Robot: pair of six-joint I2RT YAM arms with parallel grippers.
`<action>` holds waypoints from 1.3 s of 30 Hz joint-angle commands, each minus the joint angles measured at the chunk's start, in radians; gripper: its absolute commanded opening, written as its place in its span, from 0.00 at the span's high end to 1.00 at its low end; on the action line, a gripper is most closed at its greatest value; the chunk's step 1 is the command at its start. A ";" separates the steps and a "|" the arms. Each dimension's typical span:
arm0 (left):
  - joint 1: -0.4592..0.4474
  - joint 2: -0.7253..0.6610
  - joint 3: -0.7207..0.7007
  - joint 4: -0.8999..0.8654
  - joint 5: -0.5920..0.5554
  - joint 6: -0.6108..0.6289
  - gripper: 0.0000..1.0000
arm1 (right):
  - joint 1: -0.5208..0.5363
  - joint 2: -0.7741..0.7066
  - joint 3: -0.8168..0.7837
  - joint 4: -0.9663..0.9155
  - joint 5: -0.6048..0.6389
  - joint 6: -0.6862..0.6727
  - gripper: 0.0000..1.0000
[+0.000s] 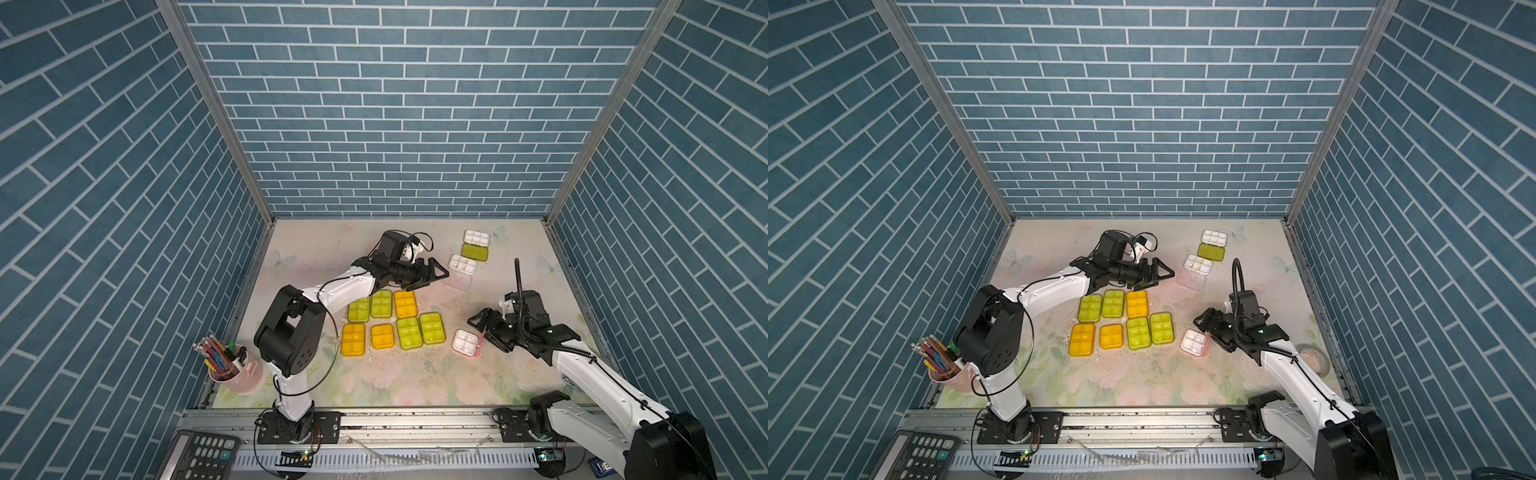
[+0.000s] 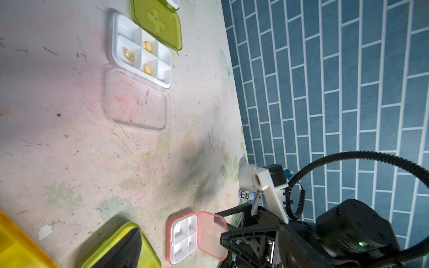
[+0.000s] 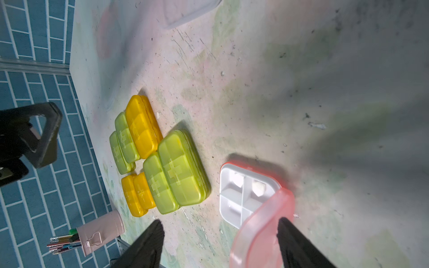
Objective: Close pillboxes
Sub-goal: Close the lid on the pillbox.
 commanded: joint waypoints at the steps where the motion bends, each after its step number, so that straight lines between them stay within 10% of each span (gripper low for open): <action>1: -0.005 0.007 -0.017 -0.018 -0.011 -0.008 0.07 | -0.001 0.029 0.032 0.009 -0.007 -0.038 0.22; 21: -0.005 0.011 -0.034 0.006 0.003 -0.028 0.07 | 0.007 0.146 0.088 0.035 -0.034 -0.059 0.23; 39: -0.005 -0.029 -0.059 0.031 -0.024 -0.048 0.07 | 0.107 0.214 0.116 -0.248 0.250 -0.196 0.26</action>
